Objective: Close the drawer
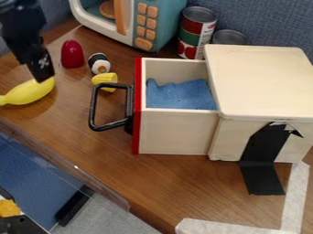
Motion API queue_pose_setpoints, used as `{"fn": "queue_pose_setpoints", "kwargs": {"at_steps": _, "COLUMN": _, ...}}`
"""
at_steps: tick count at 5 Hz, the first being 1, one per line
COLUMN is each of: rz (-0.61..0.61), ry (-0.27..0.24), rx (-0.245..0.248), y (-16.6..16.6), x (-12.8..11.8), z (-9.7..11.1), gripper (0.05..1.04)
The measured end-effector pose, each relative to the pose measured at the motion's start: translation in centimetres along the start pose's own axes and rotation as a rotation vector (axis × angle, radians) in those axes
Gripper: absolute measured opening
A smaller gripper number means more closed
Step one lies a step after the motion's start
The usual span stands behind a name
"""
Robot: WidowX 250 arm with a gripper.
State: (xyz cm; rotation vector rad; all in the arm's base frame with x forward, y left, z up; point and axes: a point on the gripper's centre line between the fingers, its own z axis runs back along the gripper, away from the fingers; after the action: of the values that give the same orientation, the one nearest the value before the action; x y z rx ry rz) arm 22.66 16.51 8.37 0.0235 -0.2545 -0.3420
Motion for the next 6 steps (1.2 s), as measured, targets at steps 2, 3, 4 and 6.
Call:
{"fn": "queue_pose_setpoints", "kwargs": {"at_steps": 2, "rz": -0.426, "ry": 0.104, "rx": 0.042, "y": -1.4, "x": -0.3, "z": -1.9, "gripper": 0.999}}
{"fn": "queue_pose_setpoints", "kwargs": {"at_steps": 3, "rz": -0.512, "ry": 0.129, "rx": 0.041, "y": -1.8, "x": -0.5, "z": -2.8, "gripper": 0.999}}
{"fn": "queue_pose_setpoints", "kwargs": {"at_steps": 4, "rz": -0.551, "ry": 0.151, "rx": 0.013, "y": -2.4, "x": -0.6, "z": -3.7, "gripper": 0.999}}
{"fn": "queue_pose_setpoints", "kwargs": {"at_steps": 6, "rz": -0.523, "ry": 0.13, "rx": -0.102, "y": -3.8, "x": -0.8, "z": -5.8, "gripper": 0.999}}
